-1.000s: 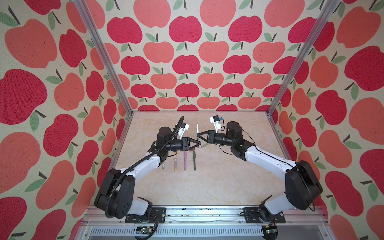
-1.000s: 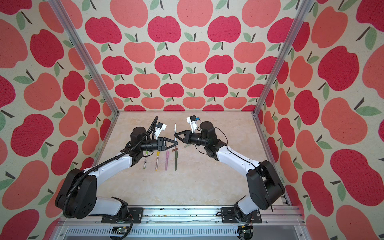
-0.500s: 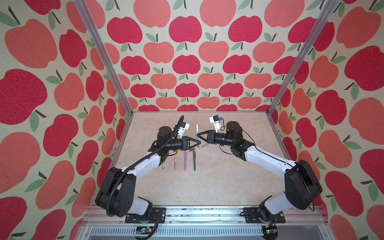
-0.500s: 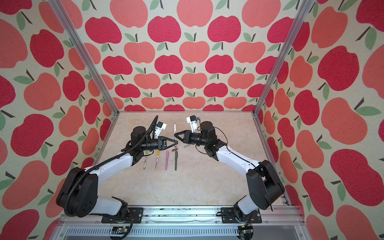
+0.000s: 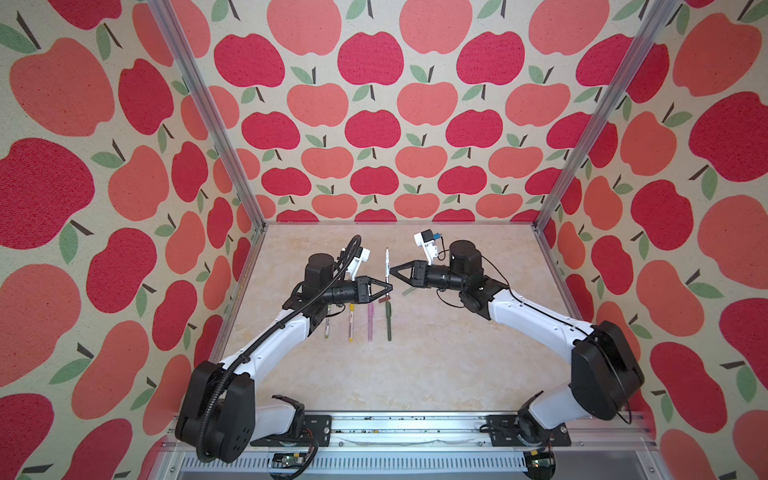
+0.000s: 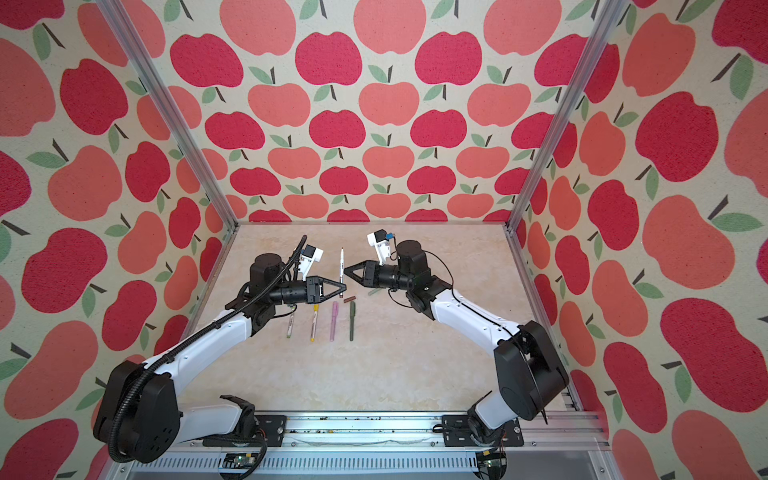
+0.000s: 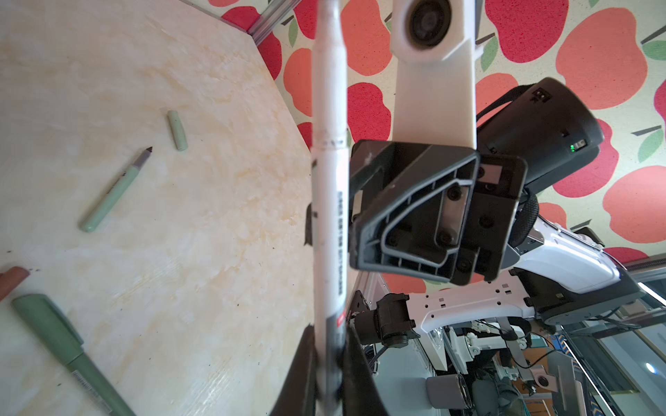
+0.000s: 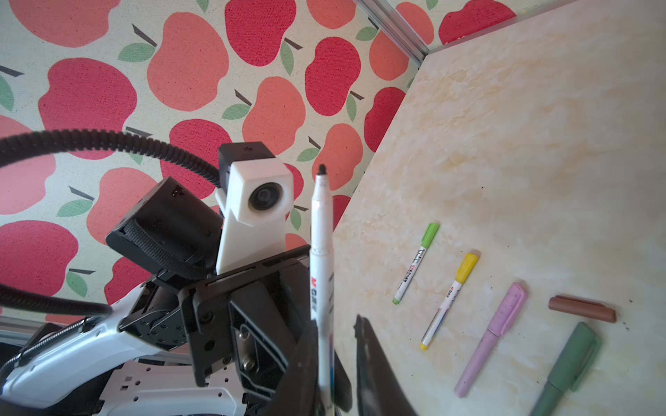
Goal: Insert the pens into the pen caps
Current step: 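Grasp the upright white marker with the left gripper, then open the right gripper and move it down to the brown cap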
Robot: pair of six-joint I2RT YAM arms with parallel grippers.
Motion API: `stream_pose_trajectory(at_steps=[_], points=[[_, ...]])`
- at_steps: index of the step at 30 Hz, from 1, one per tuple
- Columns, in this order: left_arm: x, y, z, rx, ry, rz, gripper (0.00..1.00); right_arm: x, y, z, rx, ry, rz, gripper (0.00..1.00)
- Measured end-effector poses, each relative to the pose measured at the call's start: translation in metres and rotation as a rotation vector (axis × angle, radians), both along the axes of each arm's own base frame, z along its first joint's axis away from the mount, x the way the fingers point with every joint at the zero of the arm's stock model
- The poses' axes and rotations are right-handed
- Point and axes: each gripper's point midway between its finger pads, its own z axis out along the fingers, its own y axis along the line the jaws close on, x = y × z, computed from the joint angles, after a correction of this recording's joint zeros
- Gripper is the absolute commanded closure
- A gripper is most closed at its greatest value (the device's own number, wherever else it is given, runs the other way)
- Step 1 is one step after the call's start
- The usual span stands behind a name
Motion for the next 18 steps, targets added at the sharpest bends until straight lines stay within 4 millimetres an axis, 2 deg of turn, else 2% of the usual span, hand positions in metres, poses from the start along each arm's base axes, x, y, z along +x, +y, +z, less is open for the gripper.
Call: stream_pose_trajectory(at_steps=[4,9,13,18], points=[[-0.001,0.016,-0.009,0.120,0.004,0.069,1.00,0.010,-0.006,-0.006,-0.062,0.009,-0.037,0.58],[-0.004,0.041,-0.028,0.305,0.017,0.167,1.00,0.033,-0.010,-0.022,-0.199,0.067,-0.144,0.55],[-0.009,0.061,-0.047,0.434,0.047,0.229,1.00,0.047,-0.011,-0.065,-0.352,0.161,-0.217,0.53],[-0.011,0.073,-0.056,0.501,0.056,0.268,1.00,0.037,0.004,-0.129,-0.519,0.302,-0.206,0.49]])
